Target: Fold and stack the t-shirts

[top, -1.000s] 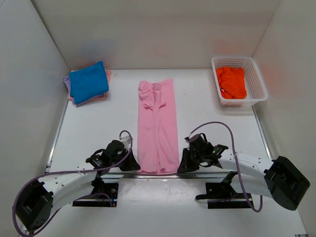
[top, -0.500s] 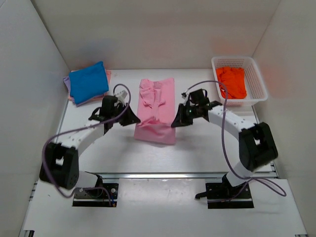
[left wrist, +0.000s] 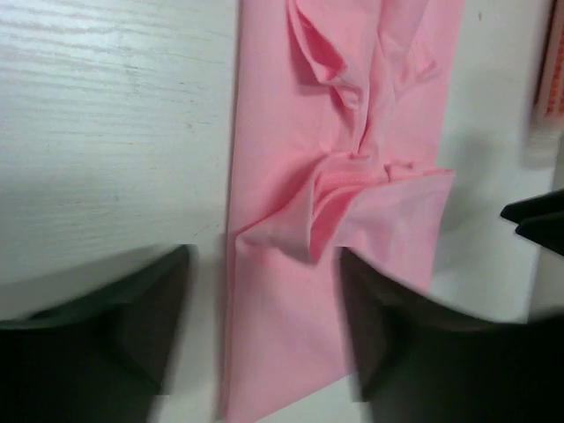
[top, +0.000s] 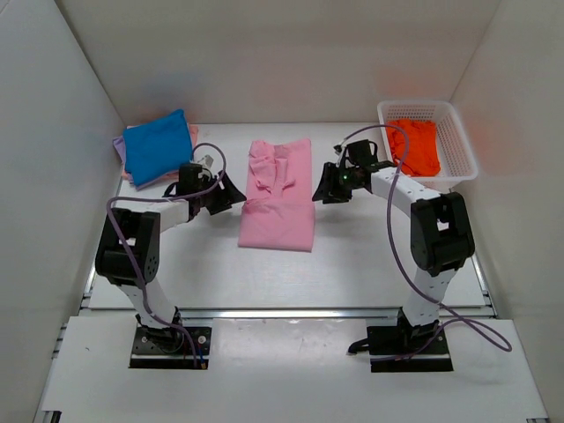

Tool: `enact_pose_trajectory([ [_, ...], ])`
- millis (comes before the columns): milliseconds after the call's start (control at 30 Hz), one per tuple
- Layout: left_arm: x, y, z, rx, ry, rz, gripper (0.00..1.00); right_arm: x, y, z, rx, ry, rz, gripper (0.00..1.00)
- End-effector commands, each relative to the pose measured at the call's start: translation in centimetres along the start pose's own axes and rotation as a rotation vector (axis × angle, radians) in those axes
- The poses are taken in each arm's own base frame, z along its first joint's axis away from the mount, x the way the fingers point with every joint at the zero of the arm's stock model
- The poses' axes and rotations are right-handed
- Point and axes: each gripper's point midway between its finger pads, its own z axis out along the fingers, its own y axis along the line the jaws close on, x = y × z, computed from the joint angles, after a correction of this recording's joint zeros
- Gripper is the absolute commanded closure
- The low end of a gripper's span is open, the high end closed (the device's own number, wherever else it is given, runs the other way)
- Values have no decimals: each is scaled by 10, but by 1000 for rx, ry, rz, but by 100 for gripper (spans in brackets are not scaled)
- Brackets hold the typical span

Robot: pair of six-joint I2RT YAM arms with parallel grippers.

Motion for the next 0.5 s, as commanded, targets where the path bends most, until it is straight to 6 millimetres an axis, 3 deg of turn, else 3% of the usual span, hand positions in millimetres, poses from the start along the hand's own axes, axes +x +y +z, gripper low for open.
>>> enact_pose_trajectory([
  [0,-15,-24,-25,80,-111,43,1,13,11,-18,-16,-40,-20,60],
  [133,8,-17,-38,56,-97,37,2,62,4,-16,0,-2,29,60],
  [167,19,-12,-38,28,-71,45,1,65,12,-20,-13,-20,37,60],
  [200,25,-15,-42,38,-82,76,1,84,8,-16,-13,5,75,60],
  [233,45,-16,-46,77,-54,62,1,93,11,-17,-23,0,73,60],
  [267,43,-24,-50,127,-90,51,1,100,17,-19,-31,-2,91,61],
  [300,57,-29,-55,179,-84,24,2,111,14,-17,-17,2,105,61],
  [367,80,-27,-57,161,-50,37,8,132,16,-16,-18,21,122,61],
  [467,102,-26,-57,136,-6,45,31,146,19,-13,-13,14,170,61],
])
